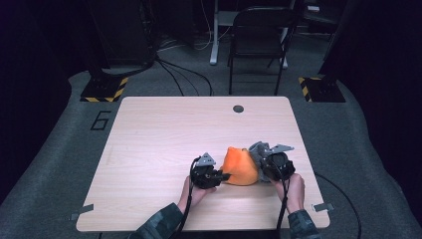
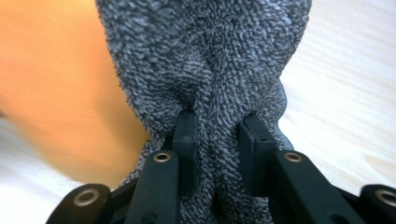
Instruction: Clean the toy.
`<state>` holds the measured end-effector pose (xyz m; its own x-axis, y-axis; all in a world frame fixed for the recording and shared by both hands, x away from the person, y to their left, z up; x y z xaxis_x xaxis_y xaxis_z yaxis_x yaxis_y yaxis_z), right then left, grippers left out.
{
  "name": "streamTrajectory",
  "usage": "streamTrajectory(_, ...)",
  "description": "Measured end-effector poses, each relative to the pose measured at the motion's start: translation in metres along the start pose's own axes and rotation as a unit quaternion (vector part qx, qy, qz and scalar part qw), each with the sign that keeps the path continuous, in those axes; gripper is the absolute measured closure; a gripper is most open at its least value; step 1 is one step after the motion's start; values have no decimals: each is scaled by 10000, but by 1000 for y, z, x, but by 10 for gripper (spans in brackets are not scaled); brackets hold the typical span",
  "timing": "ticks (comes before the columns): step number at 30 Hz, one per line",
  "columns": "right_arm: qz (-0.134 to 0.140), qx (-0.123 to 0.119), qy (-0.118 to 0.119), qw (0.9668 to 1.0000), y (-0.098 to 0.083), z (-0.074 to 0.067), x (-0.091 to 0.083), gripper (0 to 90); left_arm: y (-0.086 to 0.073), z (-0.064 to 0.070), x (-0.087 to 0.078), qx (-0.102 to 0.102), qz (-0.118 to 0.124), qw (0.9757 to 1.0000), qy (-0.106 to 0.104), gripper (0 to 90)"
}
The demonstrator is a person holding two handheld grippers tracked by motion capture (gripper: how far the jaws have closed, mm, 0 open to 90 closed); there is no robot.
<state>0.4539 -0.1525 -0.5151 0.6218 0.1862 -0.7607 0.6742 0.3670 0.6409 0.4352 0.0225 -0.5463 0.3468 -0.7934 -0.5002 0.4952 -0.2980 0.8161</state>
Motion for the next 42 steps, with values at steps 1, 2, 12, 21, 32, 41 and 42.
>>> streamTrajectory(1,-32,18,-3,10000,-3,3,4,712,0,0,0,-2,3,10000,-3,766)
streamTrajectory(2,-87,60,-25,9999,-7,6,8,712,0,0,0,-2,6,10000,-12,766)
streamTrajectory(12,-617,89,-107,9980,-30,19,32,711,0,0,0,-18,28,10000,-1,763)
streamTrajectory(21,409,151,52,9990,22,8,-43,712,0,-1,0,-16,12,10000,8,760)
streamTrajectory(32,127,-352,148,9992,13,-26,-16,722,0,-3,1,53,-33,10000,40,717)
streamTrajectory(41,111,-375,127,9992,10,-23,-11,728,2,-7,-1,284,-136,9995,10,473)
streamTrajectory(42,172,-390,112,9990,11,-22,-10,728,3,-8,-2,366,-132,9992,-14,448)
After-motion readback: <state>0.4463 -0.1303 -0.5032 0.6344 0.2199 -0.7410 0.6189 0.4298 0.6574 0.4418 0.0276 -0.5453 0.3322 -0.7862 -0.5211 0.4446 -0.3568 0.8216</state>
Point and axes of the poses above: each handheld gripper's, and its own axes: x roughly forward along the jaws, y roughly out of its top, z roughly to its right, the point moved 9 cm from there along x, roughly forward along the jaws, and after that the axes turned 1 degree about -y, right-handed, at the moved point
